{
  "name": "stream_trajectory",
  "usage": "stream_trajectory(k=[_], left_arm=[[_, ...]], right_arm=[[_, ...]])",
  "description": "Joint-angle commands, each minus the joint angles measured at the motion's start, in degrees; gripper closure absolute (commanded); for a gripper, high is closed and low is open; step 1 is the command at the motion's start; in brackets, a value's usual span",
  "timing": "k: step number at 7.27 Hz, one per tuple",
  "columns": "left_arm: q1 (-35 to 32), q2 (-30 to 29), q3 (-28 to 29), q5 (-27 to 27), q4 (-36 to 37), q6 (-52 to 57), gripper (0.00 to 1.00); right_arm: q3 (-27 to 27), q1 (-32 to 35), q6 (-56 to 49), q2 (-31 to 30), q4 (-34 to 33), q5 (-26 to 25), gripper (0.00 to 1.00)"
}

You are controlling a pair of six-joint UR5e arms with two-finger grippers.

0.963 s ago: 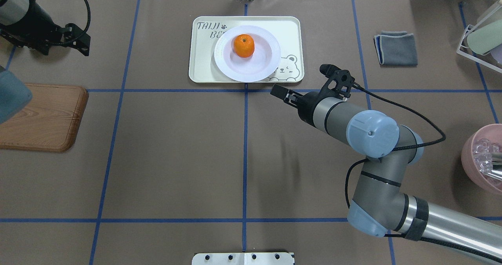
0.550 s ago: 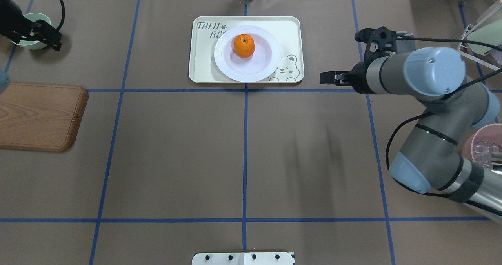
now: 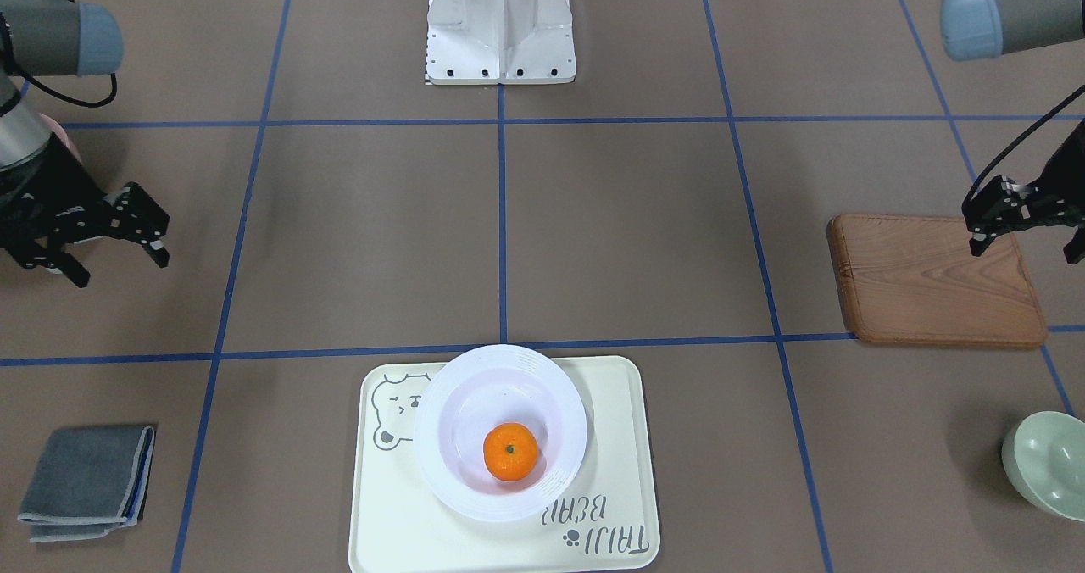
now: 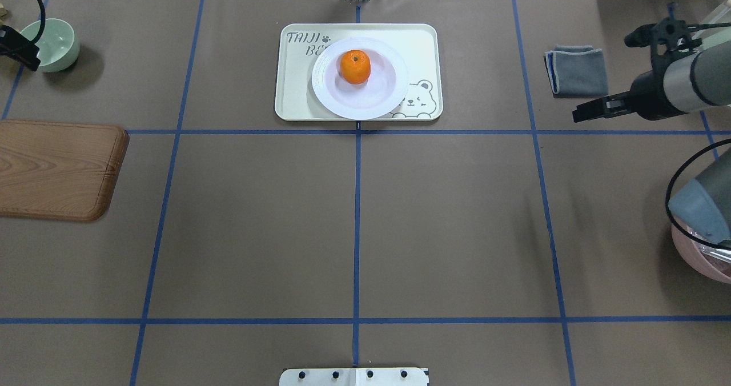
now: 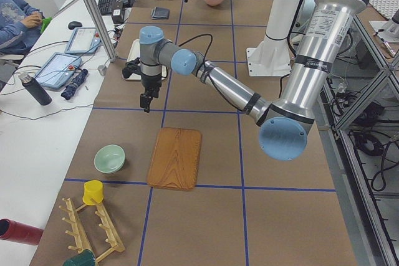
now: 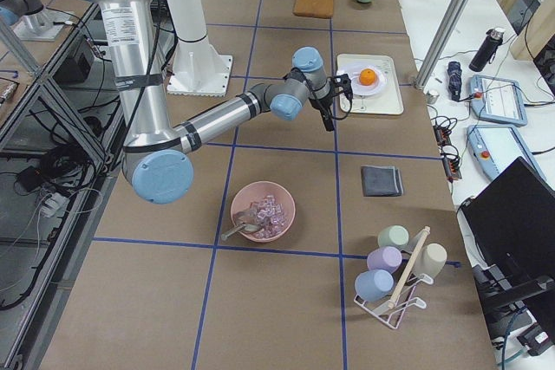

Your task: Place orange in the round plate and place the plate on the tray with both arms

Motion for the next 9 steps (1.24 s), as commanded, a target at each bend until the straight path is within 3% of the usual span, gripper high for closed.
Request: stream_trajectory(k=[1,3,6,9], left_arm=[[-3.96,1.68,5.41,-4.29,-6.44,5.26,0.02],[-6.25,3.25,7.63,-4.66,-8.06,10.36,0.02],[-8.98,4.84,9.29,-4.92,-7.98,14.76,0.02],[-9.78,4.75,10.98,-10.1,-7.1,15.04,0.02]], right_arm=[[-1.85,9.67,-13.2,-5.16,-0.49,9.28,0.0],[-3.61,15.57,-20.34,-7.19,-0.67,13.53,0.0],[-4.23,17.35,-24.67,-8.43,-0.84,13.98,0.0],[-4.15,13.68,-25.3,-7.56,-6.7,8.48,0.0]])
